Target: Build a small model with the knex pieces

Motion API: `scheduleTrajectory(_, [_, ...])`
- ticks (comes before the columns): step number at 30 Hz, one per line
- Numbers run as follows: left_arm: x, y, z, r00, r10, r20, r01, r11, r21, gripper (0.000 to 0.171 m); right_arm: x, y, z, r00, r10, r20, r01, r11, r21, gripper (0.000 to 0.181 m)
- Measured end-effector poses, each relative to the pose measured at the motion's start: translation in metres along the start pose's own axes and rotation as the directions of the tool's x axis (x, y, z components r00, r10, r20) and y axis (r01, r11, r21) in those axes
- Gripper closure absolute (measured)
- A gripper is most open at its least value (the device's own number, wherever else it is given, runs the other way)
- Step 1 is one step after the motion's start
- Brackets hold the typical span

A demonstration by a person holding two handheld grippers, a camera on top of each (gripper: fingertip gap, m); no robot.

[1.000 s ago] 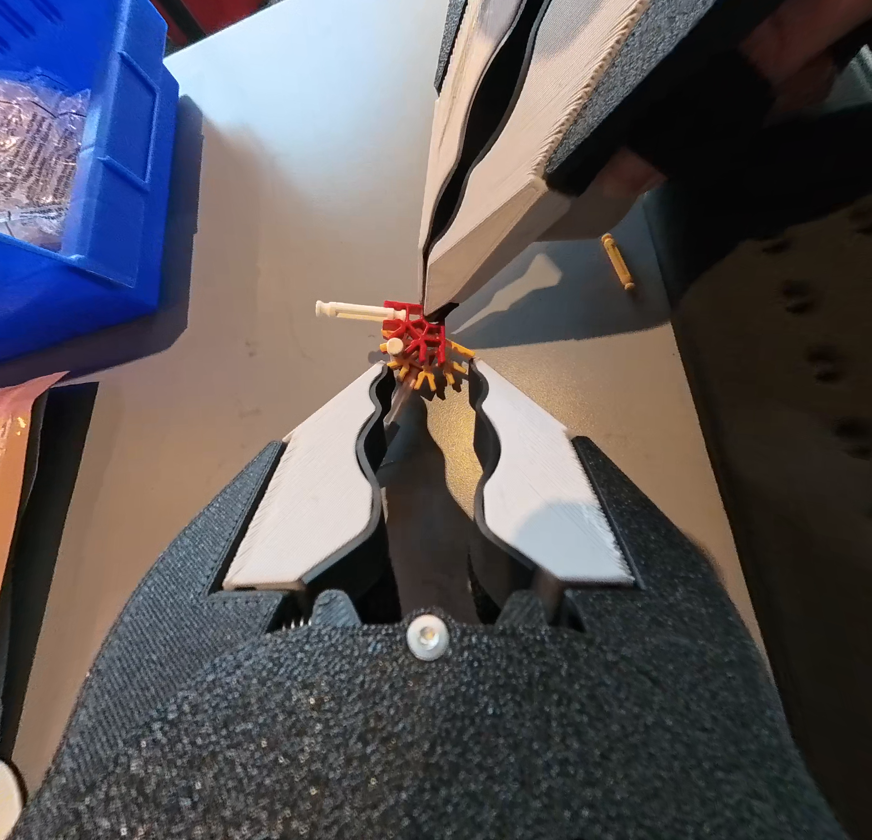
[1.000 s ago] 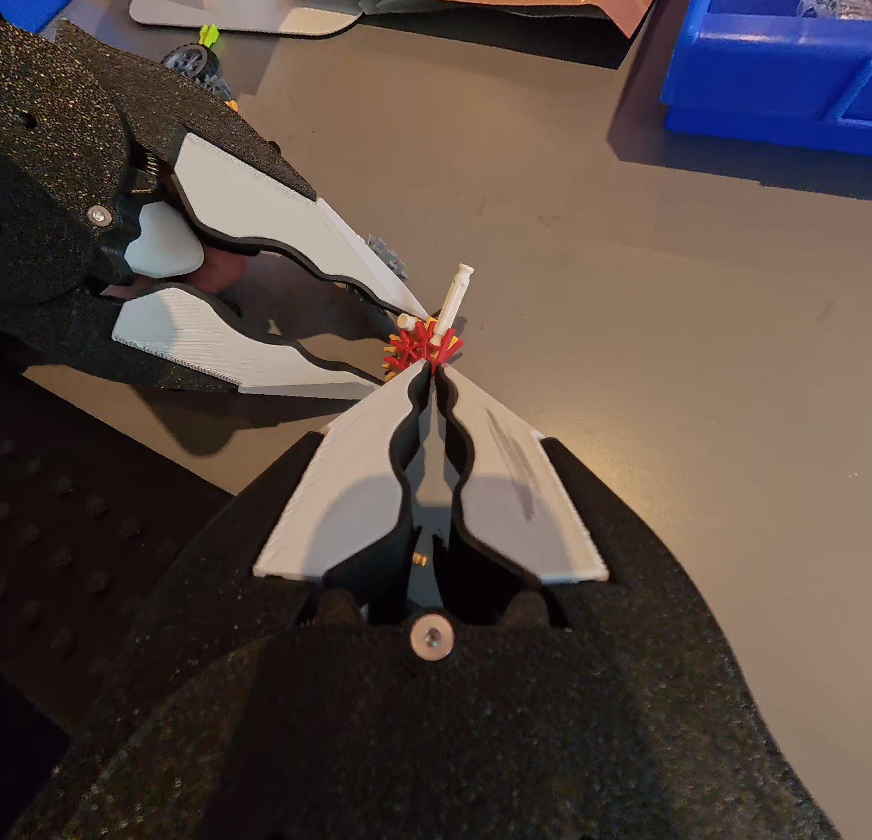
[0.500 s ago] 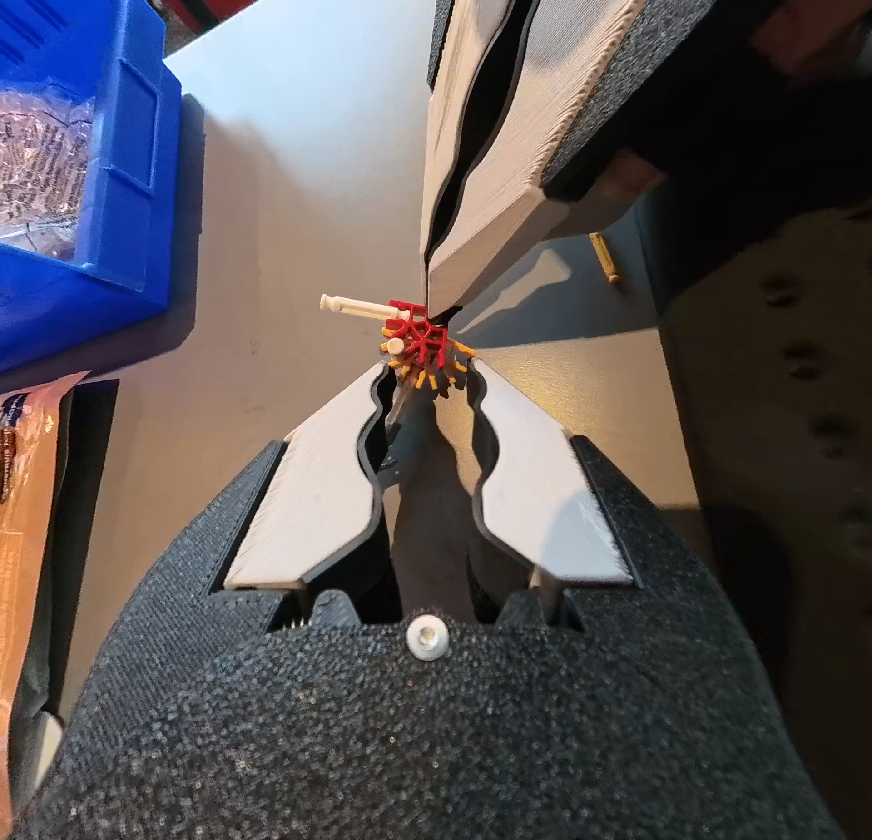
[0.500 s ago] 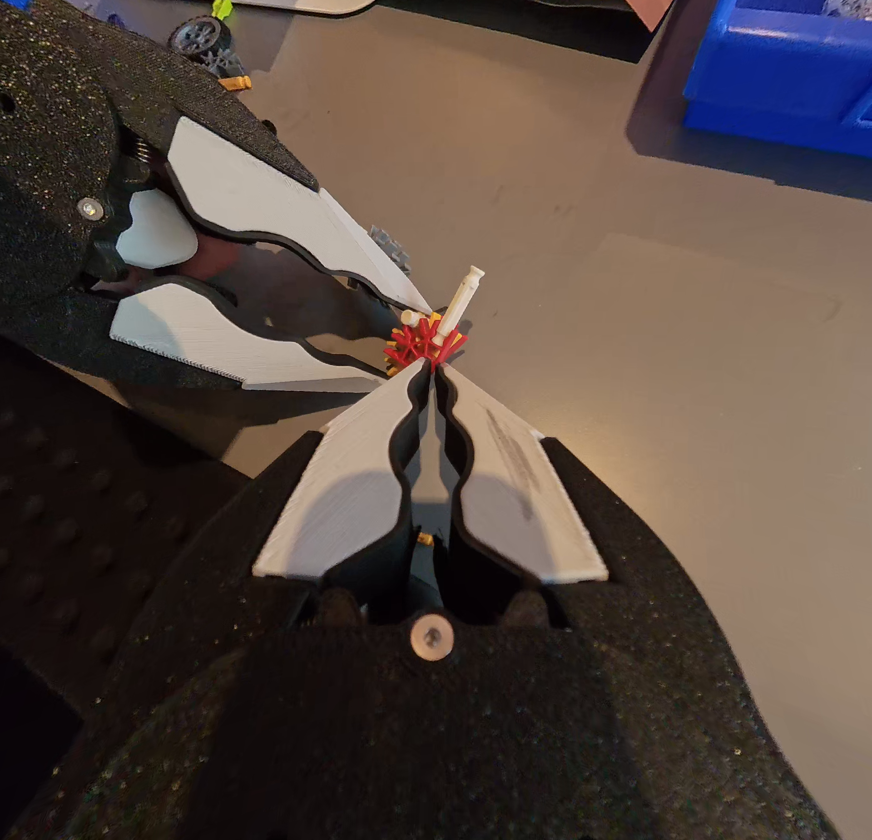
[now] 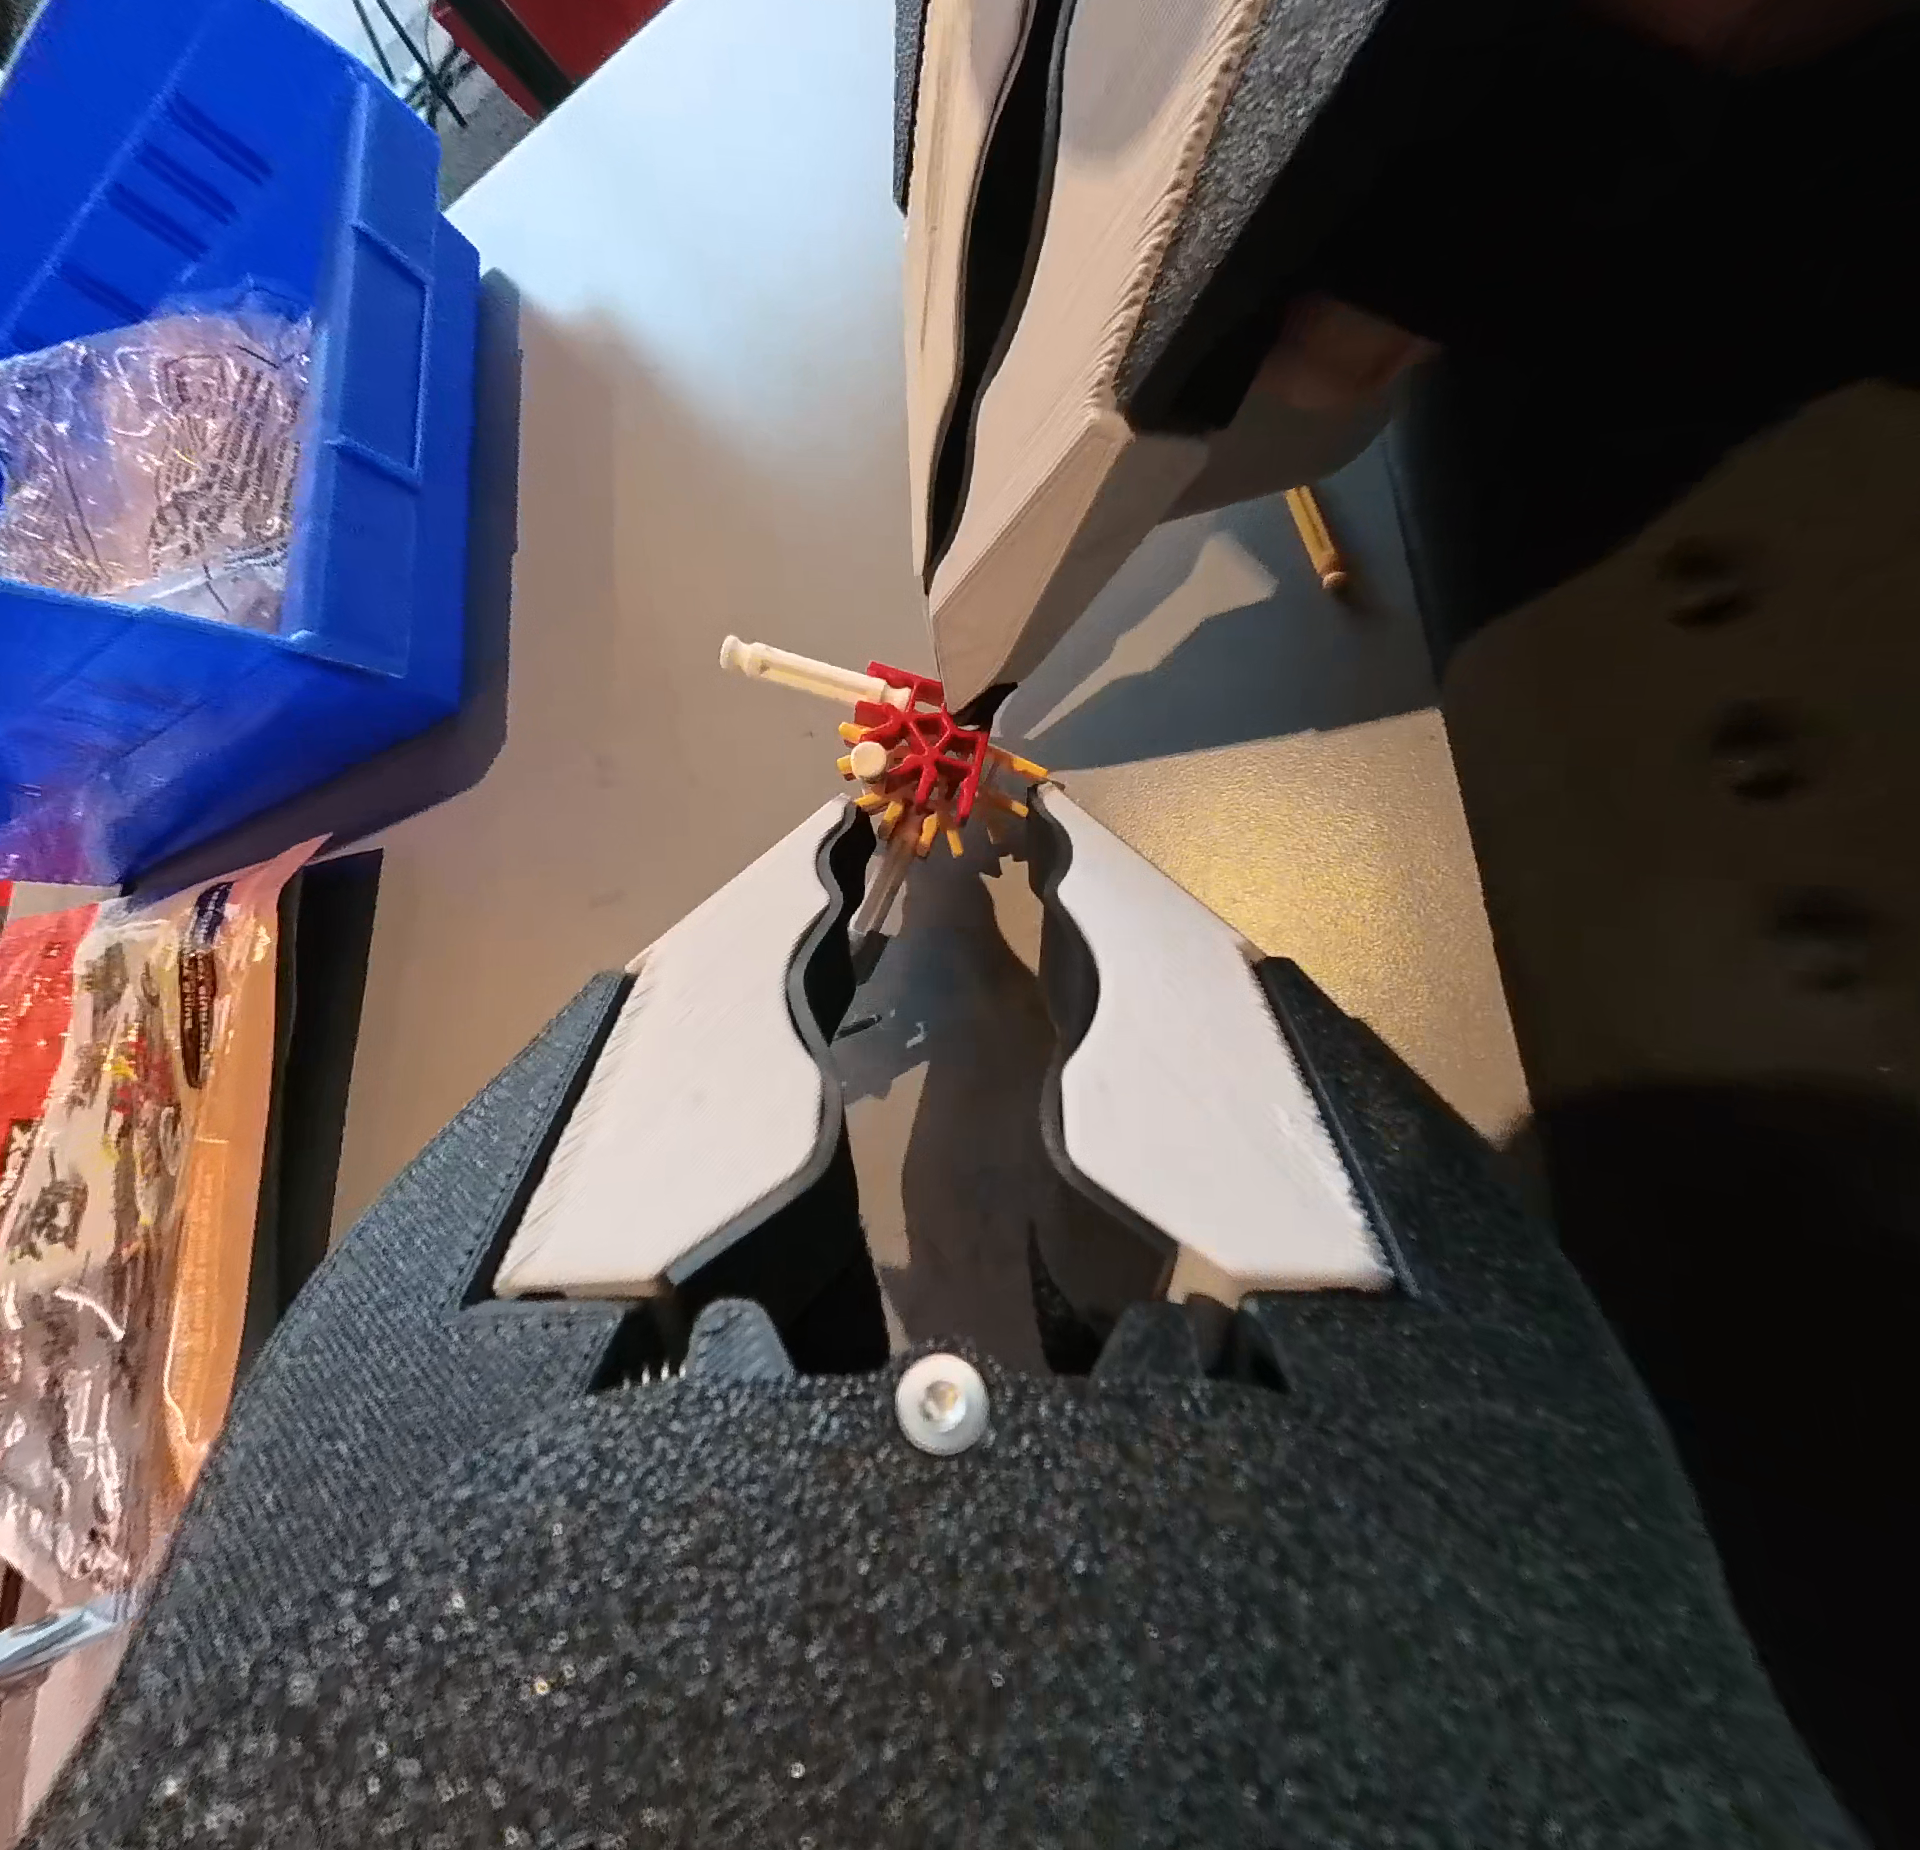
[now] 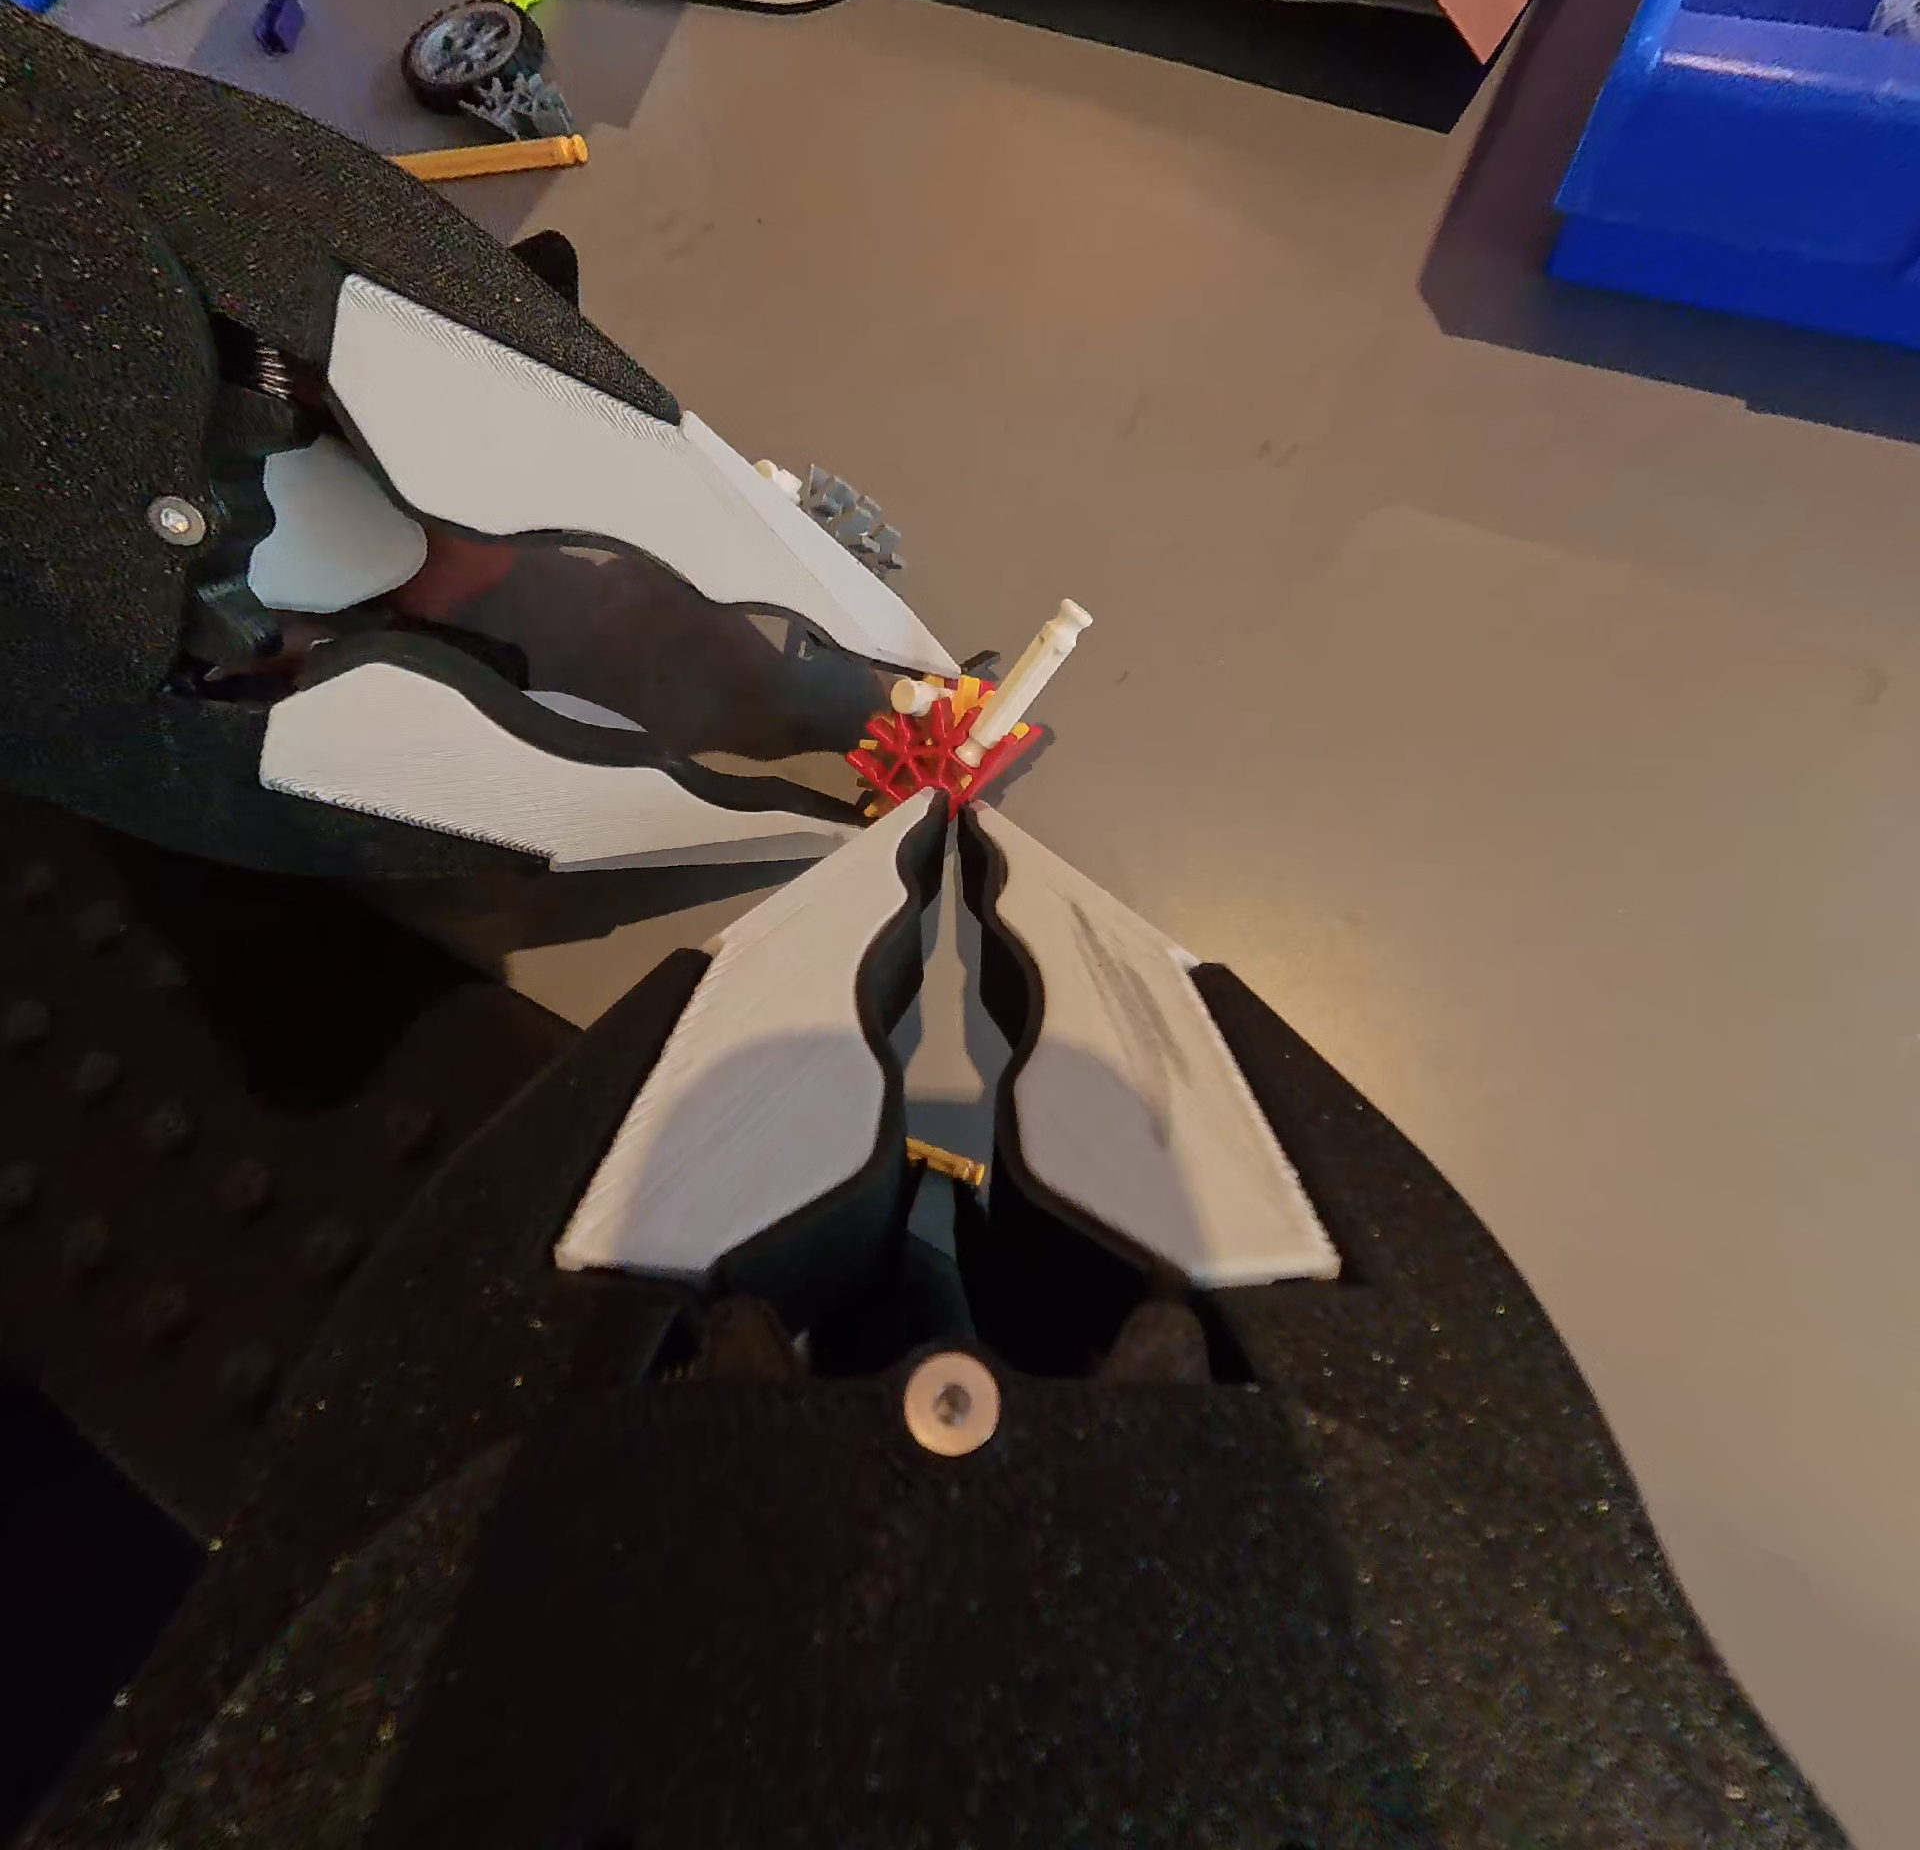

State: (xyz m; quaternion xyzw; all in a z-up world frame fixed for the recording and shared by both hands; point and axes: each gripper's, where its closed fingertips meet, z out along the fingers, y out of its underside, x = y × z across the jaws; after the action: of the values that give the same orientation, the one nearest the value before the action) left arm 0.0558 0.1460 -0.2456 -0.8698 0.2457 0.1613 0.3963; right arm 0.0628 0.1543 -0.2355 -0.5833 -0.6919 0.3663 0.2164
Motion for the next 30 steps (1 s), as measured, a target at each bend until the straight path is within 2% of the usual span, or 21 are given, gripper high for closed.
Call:
scheduleTrajectory(11, [-0.0004,-0.0003,0.0001,1.0,0.005,0.004,-0.005,1.0,0.007,0.143,0.0029,-0.0019,-0.0003,1.0,-0.014,-0.028,0.015,1.0,0.01,0.181])
scheduleTrajectory(22, [-0.0006,-0.003,-0.0015,0.985,0.147,0.085,-0.146,0.989,-0.014,0.14,0.0059,-0.0013,-0.0043,0.998,-0.015,-0.064,0.017,1.0,0.024,0.181])
scheduleTrajectory(30, [-0.0003,-0.0034,-0.0019,0.983,0.161,0.092,-0.16,0.987,-0.018,0.14,0.0074,-0.0023,-0.0051,0.998,-0.012,-0.069,0.014,0.999,0.032,0.181])
